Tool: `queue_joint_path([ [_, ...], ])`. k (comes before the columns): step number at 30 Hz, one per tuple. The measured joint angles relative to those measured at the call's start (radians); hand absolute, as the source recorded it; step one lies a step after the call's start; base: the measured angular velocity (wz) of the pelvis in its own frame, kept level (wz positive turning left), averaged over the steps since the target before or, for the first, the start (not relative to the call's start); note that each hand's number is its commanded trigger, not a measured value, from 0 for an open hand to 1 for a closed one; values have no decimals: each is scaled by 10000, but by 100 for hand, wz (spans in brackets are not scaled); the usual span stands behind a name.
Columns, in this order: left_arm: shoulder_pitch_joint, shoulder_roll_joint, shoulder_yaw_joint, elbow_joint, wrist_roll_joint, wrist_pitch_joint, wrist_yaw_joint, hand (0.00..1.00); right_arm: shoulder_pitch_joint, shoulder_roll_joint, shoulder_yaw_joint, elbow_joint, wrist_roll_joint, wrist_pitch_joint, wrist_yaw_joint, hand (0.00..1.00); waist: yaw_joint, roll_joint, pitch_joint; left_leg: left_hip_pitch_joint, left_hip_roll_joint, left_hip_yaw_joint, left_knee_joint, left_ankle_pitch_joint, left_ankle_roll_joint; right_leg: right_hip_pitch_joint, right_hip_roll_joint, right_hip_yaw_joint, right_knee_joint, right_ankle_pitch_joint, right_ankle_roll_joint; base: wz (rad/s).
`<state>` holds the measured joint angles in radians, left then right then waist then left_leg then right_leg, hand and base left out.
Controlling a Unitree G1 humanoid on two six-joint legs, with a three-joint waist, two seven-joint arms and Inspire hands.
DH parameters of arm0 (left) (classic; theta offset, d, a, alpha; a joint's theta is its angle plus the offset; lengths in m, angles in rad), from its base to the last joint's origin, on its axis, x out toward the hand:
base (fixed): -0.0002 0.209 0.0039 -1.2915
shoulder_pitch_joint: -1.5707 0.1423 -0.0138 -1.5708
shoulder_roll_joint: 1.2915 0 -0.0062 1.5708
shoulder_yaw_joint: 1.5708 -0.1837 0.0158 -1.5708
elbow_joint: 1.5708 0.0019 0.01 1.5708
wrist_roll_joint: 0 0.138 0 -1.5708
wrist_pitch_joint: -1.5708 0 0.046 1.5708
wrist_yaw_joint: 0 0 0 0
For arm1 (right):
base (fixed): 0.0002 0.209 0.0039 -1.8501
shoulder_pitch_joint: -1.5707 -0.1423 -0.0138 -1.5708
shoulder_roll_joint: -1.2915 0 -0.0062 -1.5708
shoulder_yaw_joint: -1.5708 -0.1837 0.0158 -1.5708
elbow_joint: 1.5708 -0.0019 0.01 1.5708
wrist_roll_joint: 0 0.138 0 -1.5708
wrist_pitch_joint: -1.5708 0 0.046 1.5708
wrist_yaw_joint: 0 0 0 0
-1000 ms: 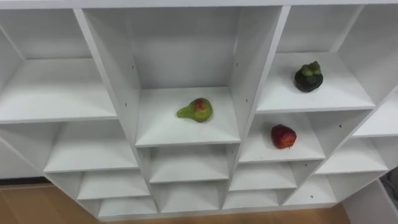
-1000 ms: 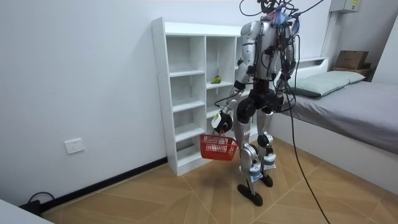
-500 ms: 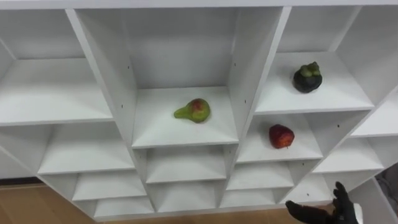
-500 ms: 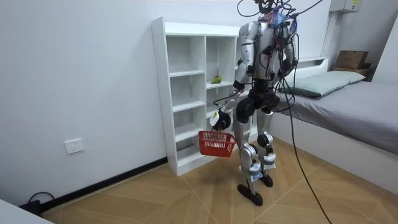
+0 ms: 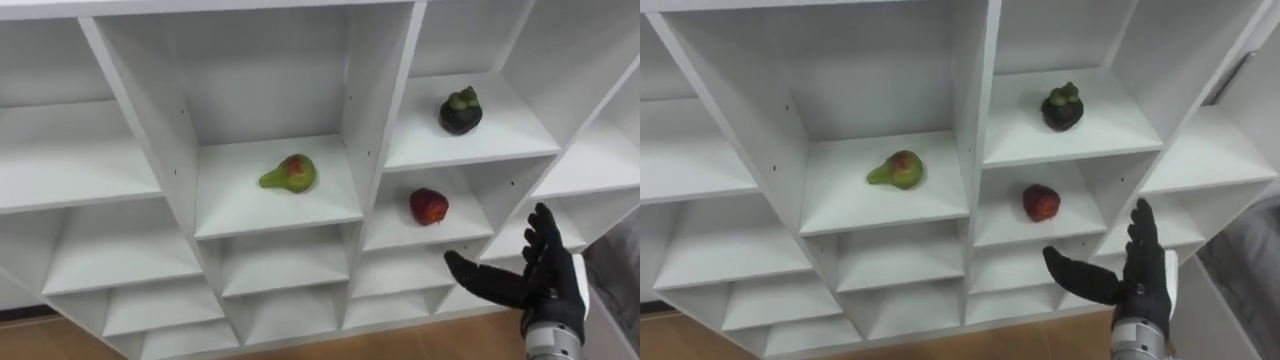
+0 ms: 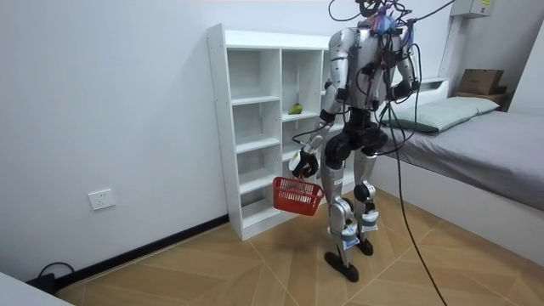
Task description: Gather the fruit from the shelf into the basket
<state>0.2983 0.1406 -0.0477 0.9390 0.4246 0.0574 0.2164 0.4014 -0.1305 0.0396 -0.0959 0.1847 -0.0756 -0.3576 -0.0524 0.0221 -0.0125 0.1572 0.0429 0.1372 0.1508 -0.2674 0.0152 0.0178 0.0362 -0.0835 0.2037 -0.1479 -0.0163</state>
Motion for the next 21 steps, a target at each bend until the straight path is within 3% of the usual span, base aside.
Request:
queue_joint_path([
  [9,-9,101,-132,268,-4,-150,-107,100,97,-172,89,-1846,-381,-26,-5,0,43,-54,4,-206,-16,125,15,4,4,-286,48,226,28,21,-19,-7],
  [15,-31,138,-151,276,7,-186,-407,100,-129,-242,58,-1959,-1075,-219,-38,0,54,-104,31,-235,-16,134,23,5,5,-302,40,226,-4,30,-14,-1],
  [21,-238,380,-104,178,14,-203,-600,100,-795,-255,-123,-1920,-1745,-355,-152,0,80,-137,81,-236,-9,131,33,7,5,-286,28,127,-8,30,-14,1],
])
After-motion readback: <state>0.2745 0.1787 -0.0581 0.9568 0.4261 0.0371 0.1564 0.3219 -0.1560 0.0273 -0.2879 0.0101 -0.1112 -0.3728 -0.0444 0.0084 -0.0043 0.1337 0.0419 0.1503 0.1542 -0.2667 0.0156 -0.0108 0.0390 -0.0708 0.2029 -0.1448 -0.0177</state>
